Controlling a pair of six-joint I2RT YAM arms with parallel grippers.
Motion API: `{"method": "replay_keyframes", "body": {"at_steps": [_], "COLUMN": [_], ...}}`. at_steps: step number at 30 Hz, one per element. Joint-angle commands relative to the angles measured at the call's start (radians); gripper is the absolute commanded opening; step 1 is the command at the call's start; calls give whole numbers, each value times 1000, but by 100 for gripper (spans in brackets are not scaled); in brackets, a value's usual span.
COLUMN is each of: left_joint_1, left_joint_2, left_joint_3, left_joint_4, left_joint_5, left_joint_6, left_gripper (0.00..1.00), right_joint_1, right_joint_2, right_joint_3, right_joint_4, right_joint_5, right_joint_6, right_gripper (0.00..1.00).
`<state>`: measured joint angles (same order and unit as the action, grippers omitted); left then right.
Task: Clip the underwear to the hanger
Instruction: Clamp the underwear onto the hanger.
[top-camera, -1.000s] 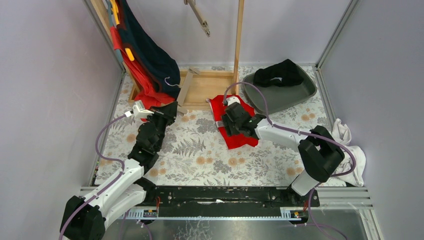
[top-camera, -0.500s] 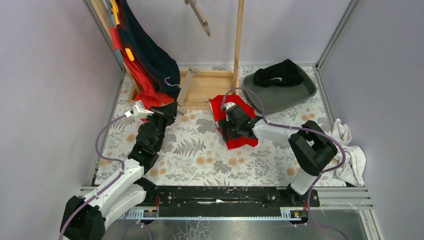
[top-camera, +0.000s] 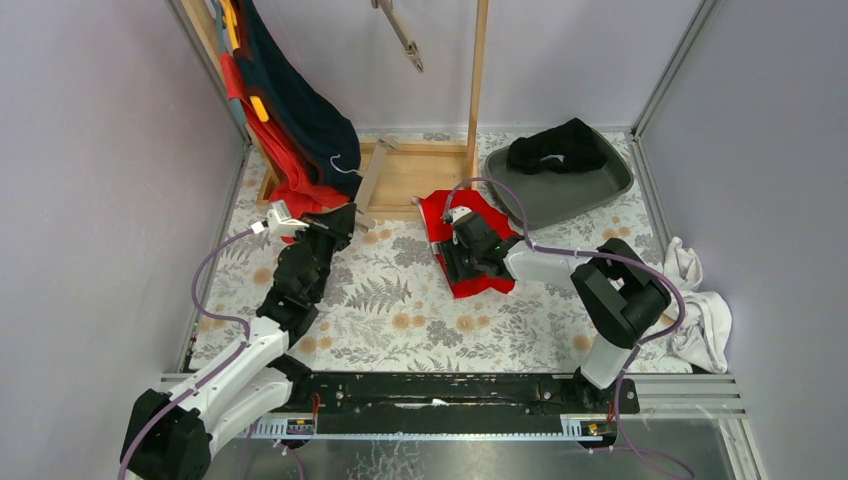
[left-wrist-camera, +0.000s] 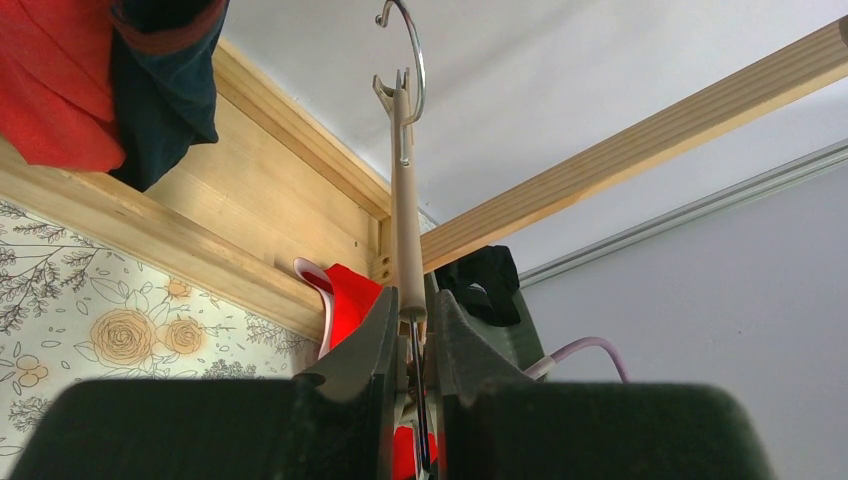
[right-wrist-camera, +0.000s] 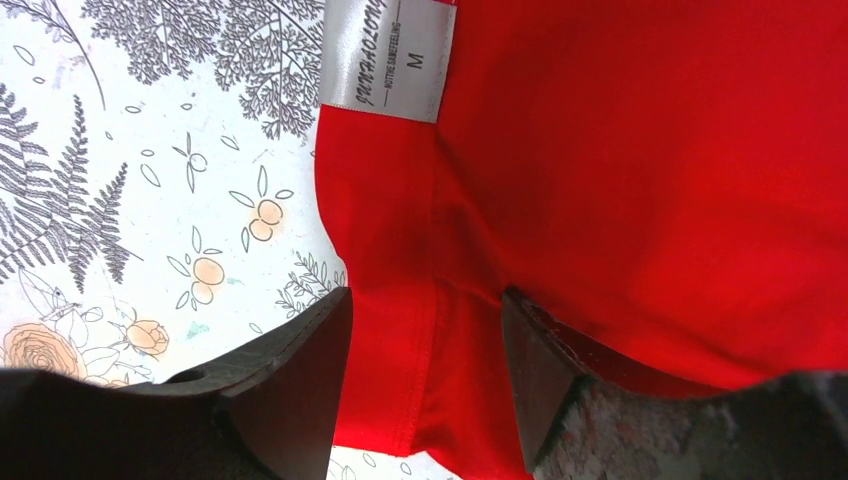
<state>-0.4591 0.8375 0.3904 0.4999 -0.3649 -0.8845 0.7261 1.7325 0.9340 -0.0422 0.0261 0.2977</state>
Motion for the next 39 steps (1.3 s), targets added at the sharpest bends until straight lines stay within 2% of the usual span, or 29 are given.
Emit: {"method": "replay_keyframes", "body": {"at_steps": [1,15,29,35,37,39], "left_joint_1": [-6,-6,-7,-7,-6,-7], "left_joint_2": [-7,0,1,12,11,9], "left_joint_3": [13,11,11,12,10,11], "left_joint_4": [69,75,76,83,82,81], "left_joint_5": [-7,-6,-8,-3,-6,-8], "left_joint_6": [5,4,1,-1,1,2], "left_gripper": [0,0,0,0,0,0], "right_joint_1": [-4,-3,-2,12,25,39], "right_joint_2": [-2,-172,-29,29,58,82], "right_joint_3": [-41,-53,-27,-16,-6,3], "right_joint_4": [41,-7,42,65,65,63], "right_joint_5": [-56,75,56,45,47,55], "right_joint_6": [28,19,18,46,51,58], "right_gripper": [64,65,64,50,43,27]}}
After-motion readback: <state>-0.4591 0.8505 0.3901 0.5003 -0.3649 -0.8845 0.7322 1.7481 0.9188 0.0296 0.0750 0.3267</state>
